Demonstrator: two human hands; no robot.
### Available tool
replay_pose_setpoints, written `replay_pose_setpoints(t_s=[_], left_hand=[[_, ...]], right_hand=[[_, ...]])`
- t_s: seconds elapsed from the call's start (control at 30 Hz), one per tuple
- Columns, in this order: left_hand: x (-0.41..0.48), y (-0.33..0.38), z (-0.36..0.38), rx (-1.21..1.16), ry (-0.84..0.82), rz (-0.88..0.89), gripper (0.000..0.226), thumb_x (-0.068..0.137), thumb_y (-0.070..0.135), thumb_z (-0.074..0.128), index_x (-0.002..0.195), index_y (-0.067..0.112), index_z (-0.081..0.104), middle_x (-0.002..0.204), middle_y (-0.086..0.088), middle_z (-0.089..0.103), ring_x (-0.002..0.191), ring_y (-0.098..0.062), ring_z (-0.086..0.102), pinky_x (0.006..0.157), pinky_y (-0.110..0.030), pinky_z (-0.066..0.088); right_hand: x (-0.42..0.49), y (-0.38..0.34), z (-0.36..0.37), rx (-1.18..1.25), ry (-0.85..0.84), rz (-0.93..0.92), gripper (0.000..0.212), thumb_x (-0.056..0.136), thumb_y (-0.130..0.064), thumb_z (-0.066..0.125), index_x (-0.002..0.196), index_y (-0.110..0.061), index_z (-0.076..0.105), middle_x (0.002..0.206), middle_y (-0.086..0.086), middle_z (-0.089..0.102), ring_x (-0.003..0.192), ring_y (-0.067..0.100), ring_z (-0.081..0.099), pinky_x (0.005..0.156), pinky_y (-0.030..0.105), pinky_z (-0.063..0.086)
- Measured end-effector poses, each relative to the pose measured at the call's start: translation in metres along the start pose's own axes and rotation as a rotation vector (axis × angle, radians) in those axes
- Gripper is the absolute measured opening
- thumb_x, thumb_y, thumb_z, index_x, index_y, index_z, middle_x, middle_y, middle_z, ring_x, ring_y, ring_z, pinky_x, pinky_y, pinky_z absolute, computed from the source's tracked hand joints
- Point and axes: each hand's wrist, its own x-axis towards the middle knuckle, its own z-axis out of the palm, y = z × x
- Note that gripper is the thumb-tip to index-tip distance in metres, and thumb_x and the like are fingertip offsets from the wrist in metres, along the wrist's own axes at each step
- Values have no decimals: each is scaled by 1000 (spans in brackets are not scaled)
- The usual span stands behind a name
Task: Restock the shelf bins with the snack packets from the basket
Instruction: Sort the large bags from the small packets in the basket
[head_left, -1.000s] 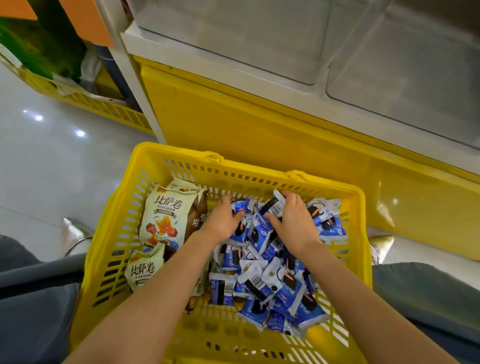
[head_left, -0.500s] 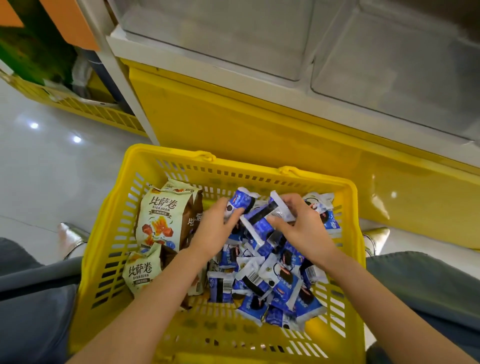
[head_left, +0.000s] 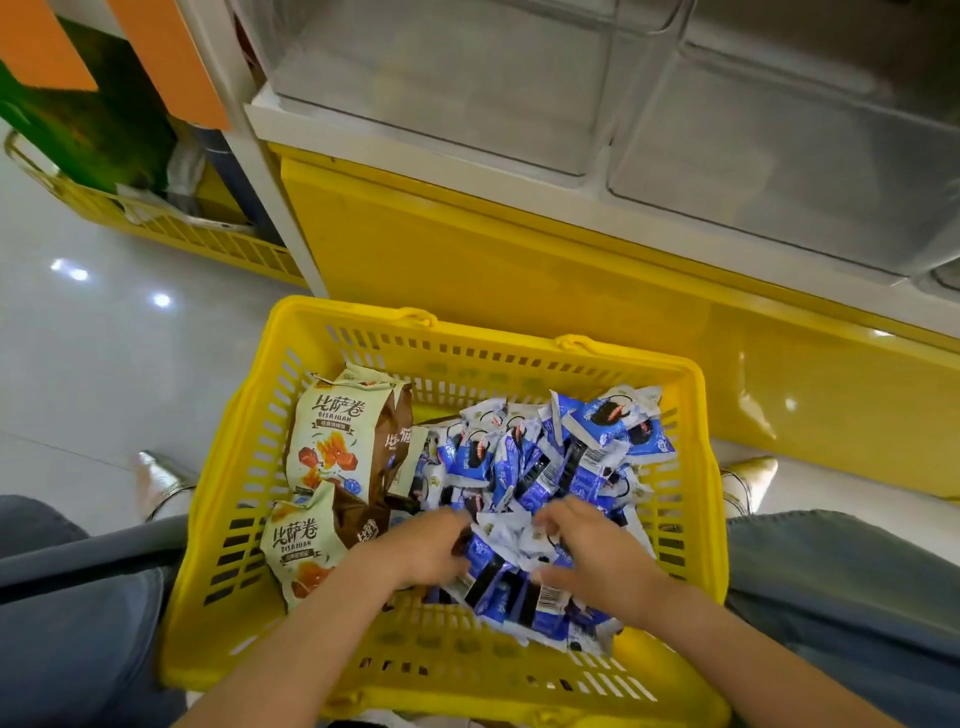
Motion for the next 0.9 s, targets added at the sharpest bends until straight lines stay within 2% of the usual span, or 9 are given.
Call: replay_pose_setpoints(t_s=[0.1,0.2,0.3,0.37,0.5,0.57,0.67,0.73,0.9], left_hand=[[12,8,-25,-305,322,-15,28,86,16,59,109,19,44,103,-5,54,91,-20,55,80,-33,48],[34,14,-43,-364,600,-32,32,90,15,57,120,13,47,113,-5,54,99,-18,54,85,-30,44],[57,17,-43,-396,483,-93,39,94,16,51,130,4,42,128,-14,49,118,-25,48,96,-32,38],[67,17,-40,-405,490,-127,28,94,15,52,120,6,46,115,-15,51,110,-25,50,95,-34,39],[74,17,-37,-436,546,-211,23,87,20,64,100,10,47,92,-12,47,86,-21,50,74,-32,40],[75,18,-35,-504,481,-248,26,84,25,68,94,8,51,98,-20,59,92,-29,58,68,-28,36],[71,16,-31,-583,456,-262,51,80,29,72,116,1,49,117,-15,53,110,-29,52,81,-30,39],[65,14,-30,-614,463,-235,56,79,28,73,119,1,44,112,-12,51,106,-26,51,86,-35,41],[36,17,-36,-610,443,-176,43,81,31,70,112,9,52,107,-7,58,93,-16,52,76,-25,39]], right_hand=[[22,-10,-12,106,224,30,54,91,-46,52,133,-17,36,126,-2,44,118,11,46,89,19,41],[54,-24,-9,182,211,128,70,90,-52,48,142,-12,25,143,5,33,129,19,39,98,30,42],[80,-34,-2,266,191,238,69,90,-47,53,141,-9,25,142,10,33,123,24,45,90,35,46],[89,-33,4,270,202,282,63,92,-39,55,139,-8,27,141,12,33,116,27,50,85,35,46],[91,-21,7,367,247,328,56,92,-26,56,139,-8,32,135,13,46,106,27,58,77,31,46],[87,-14,4,441,250,349,54,91,-23,57,138,-10,35,125,16,55,104,28,60,79,35,50],[78,-9,3,412,247,323,50,91,-24,56,136,-12,37,122,14,57,101,28,61,72,33,52],[73,-9,5,412,257,292,50,92,-22,55,137,-13,37,134,9,50,104,23,59,66,18,46],[53,-10,-6,461,316,243,44,92,-21,56,133,-12,42,130,6,51,118,17,49,84,16,36]])
